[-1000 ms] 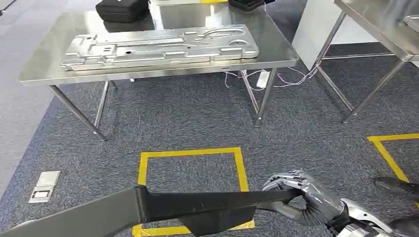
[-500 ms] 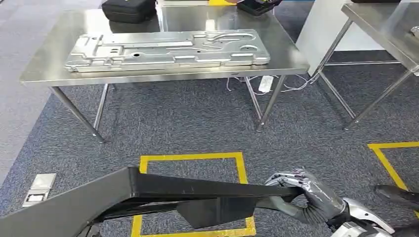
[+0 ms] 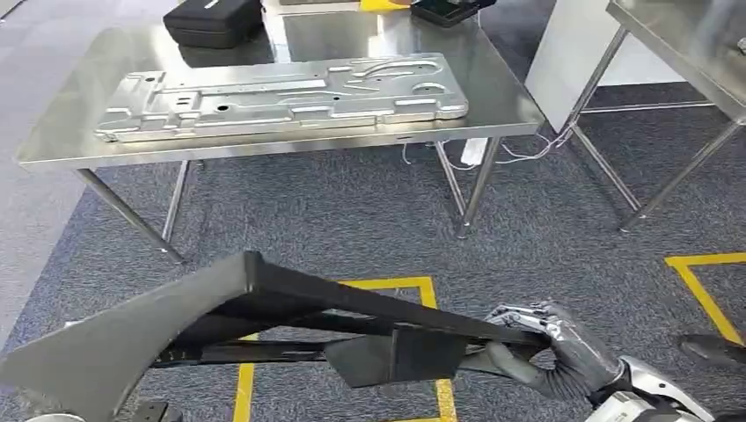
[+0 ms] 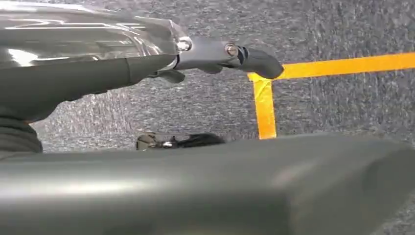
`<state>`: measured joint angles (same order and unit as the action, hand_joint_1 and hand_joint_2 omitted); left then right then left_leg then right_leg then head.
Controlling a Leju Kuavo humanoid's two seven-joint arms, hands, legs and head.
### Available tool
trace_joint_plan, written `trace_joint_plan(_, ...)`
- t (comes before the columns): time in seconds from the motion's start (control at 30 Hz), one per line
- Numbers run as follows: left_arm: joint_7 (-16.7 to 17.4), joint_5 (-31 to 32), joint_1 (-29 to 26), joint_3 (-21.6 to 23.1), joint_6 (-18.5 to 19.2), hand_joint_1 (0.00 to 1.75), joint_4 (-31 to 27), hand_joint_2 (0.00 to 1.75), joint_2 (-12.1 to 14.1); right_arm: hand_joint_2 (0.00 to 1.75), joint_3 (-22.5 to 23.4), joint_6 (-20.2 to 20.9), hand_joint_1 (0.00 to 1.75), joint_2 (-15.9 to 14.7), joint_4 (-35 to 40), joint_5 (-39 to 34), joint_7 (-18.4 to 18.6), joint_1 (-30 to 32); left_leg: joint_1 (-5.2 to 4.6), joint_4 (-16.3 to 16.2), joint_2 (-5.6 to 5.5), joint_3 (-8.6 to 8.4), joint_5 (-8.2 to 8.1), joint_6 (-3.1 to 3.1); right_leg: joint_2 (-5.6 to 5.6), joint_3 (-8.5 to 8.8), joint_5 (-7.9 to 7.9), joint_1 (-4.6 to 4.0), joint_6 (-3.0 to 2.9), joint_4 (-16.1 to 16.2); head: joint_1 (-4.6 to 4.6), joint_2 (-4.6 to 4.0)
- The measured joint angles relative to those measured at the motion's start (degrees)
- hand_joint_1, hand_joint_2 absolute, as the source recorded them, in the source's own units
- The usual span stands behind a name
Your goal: Take the parts from the cabinet and place them on the table.
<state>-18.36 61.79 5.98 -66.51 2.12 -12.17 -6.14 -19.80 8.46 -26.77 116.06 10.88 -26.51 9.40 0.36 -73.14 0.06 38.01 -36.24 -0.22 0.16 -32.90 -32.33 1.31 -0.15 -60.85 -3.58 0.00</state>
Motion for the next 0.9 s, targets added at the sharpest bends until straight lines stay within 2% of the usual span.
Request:
trace_joint_plan(0.07,-0.02,0.00,-0.02,0.00,0.00,0.00,0.00,1.75,-0.02,1.75,0.61,-0.17,1.75,-0.09,0.70,0.00,0.09,0.41,-0.28,9.29,-0.04,-3.17,6.31,0.94,0.04,1.15,-0.68,-0.07,0.22,0.03,0.00,0.00)
trace_joint_plan(0.1,-0.02,-0.02,-0.07,-0.02,0.00,0.00,0.00,1.75,0.00,1.75,0.81,-0.35,1.75,-0.11,0.87,-0.02,0.11,0.55,-0.60,9.85,-0.07,-3.64,5.62,1.31,-0.03,1.21,-0.87,-0.16,0.46,0.14,0.00,0.00)
trace_joint_plan(0.13,-0.04,-0.02,-0.07,-0.02,0.00,0.00,0.00,1.75,-0.04,1.75,0.98,-0.55,1.75,-0.20,1.05,-0.04,0.37,0.70,-0.78,10.94,-0.07,-3.99,5.74,1.52,0.21,1.12,-0.91,-0.07,0.76,0.06,-0.02,0.00)
trace_joint_plan(0.2,-0.07,-0.09,0.02,-0.02,0.07,0.00,0.00,1.75,-0.07,1.75,1.49,-0.98,1.75,-0.26,1.66,-0.15,1.07,1.42,-0.96,11.69,-0.08,-4.02,4.66,1.83,0.07,0.69,-0.84,0.03,1.40,0.18,-0.02,0.00)
trace_joint_plan(0.23,-0.09,-0.09,-0.07,-0.02,0.07,0.00,0.00,1.75,-0.09,1.75,1.88,-1.11,1.75,-0.28,1.92,-0.31,1.57,1.67,-0.91,12.00,-0.09,-4.07,4.71,1.88,0.00,0.84,-0.85,-0.06,1.78,0.42,0.00,0.00)
trace_joint_plan(0.27,-0.11,-0.09,-0.19,-0.04,0.07,0.00,0.00,1.75,-0.33,1.75,2.29,-1.11,1.75,-0.35,2.23,-0.35,1.83,1.86,-0.23,12.96,0.08,-4.75,5.04,2.04,-0.05,1.10,-1.46,0.08,2.04,0.12,-0.02,0.00)
trace_joint_plan(0.3,-0.20,-0.11,-0.21,-0.04,0.07,0.00,0.00,1.75,-0.33,1.75,2.51,-1.11,1.75,-0.39,2.40,-0.53,1.99,1.96,-0.26,13.32,0.12,-5.18,5.03,2.25,-0.04,0.65,-2.30,-0.09,2.08,-1.35,0.04,0.00)
trace_joint_plan(0.33,-0.20,-0.20,-0.17,-0.07,0.07,0.00,0.00,1.75,-0.35,1.75,2.71,-1.11,1.75,-0.50,2.51,-0.92,2.23,2.01,-0.21,13.36,0.12,-5.40,4.98,2.41,-0.02,-1.01,-4.07,-0.12,2.12,-4.69,0.04,0.00)
trace_joint_plan(0.4,-0.17,-0.20,-0.17,-0.07,0.09,0.00,0.00,1.75,-0.52,1.75,3.02,-1.00,1.75,-0.57,2.51,-1.36,2.56,2.65,-0.24,13.36,0.17,-5.74,4.66,2.69,-0.02,-5.47,-7.20,-0.07,2.34,-12.87,0.02,0.00)
trace_joint_plan(0.43,-0.17,-0.20,-0.20,-0.07,0.11,0.00,0.00,1.75,-0.57,1.75,3.17,-1.00,1.75,-0.61,2.51,-1.42,2.73,2.87,-0.25,13.35,0.16,-5.91,4.51,2.65,-0.03,-7.12,-7.43,-0.09,2.50,-15.42,0.04,0.00)
trace_joint_plan(0.47,-0.17,-0.20,-0.26,-0.07,0.11,0.00,0.00,1.75,-0.61,1.75,3.41,-1.00,1.75,-0.70,2.51,-1.42,2.86,2.98,-0.23,13.35,0.16,-6.21,4.27,2.60,-0.05,-7.44,-6.15,-0.05,2.66,-15.11,0.04,0.00)
trace_joint_plan(0.5,-0.17,-0.20,-0.28,-0.07,0.11,0.00,0.00,1.75,-0.70,1.75,3.62,-1.00,1.75,-0.76,2.60,-1.42,2.91,3.01,-0.15,13.35,0.15,-6.58,3.98,2.40,-0.06,-6.45,-3.61,0.00,2.81,-12.32,0.04,0.00)
trace_joint_plan(0.57,-0.17,-0.20,-0.26,-0.07,0.17,0.00,0.00,1.75,-0.79,1.75,3.89,-1.00,1.75,-0.81,2.91,-1.40,3.04,3.04,0.00,13.31,0.13,-7.67,3.28,1.98,-0.19,-2.43,2.09,0.09,3.03,-2.79,0.04,0.00)
trace_joint_plan(0.63,-0.13,-0.20,-0.13,-0.07,0.24,0.00,0.00,1.75,-0.79,1.75,3.98,-1.03,1.75,-0.92,3.25,-1.05,3.23,3.15,-0.39,12.93,0.07,-7.73,2.70,1.29,-0.12,-1.10,1.33,-0.23,2.44,0.11,0.04,0.00)
trace_joint_plan(0.67,-0.11,-0.20,-0.12,-0.07,0.24,0.00,0.00,1.75,-0.79,1.75,4.02,-1.05,1.75,-1.05,3.41,-0.55,3.39,3.28,-0.37,13.17,0.08,-7.68,2.81,1.14,-0.05,-1.29,1.24,-0.26,1.91,-0.19,0.02,0.00)
trace_joint_plan(0.73,-0.04,-0.17,-0.09,-0.07,0.26,0.00,0.00,1.75,-0.87,1.75,4.15,-1.20,1.75,-1.11,3.61,0.09,3.50,3.46,-0.31,13.45,0.12,-7.93,2.74,1.05,0.05,-1.29,1.02,-0.36,1.30,-0.13,0.04,0.00)
trace_joint_plan(0.77,-0.04,-0.17,-0.03,-0.07,0.26,0.00,0.00,1.75,-0.87,1.75,4.26,-1.37,1.75,-1.11,3.82,0.43,3.50,3.47,-0.29,13.32,0.11,-8.00,2.21,0.73,-0.03,-1.03,1.07,0.12,1.00,0.13,0.04,0.00)
trace_joint_plan(0.8,-0.04,-0.17,-0.02,-0.07,0.26,0.00,0.00,1.75,-1.01,1.75,4.30,-1.60,1.75,-1.11,4.00,0.79,3.50,3.43,-0.30,12.21,0.10,-7.67,1.49,0.37,-0.07,-0.89,0.93,0.15,0.78,0.14,0.02,0.00)
trace_joint_plan(0.83,-0.04,-0.17,0.01,-0.07,0.28,0.00,0.00,1.75,-1.09,1.75,4.30,-1.81,1.75,-1.09,4.20,0.96,3.52,3.46,-0.13,9.21,0.10,-6.16,-0.14,0.04,-0.17,-0.77,0.74,0.17,0.47,0.14,0.04,0.00)
trace_joint_plan(0.9,-0.02,-0.17,-0.21,-0.07,0.26,0.00,0.00,1.75,-1.09,1.75,4.28,-1.97,1.75,-1.07,4.33,1.18,3.58,3.63,0.03,-0.16,0.10,-1.11,-3.87,-0.32,-0.24,-0.61,0.50,0.10,0.14,0.14,0.02,0.00)
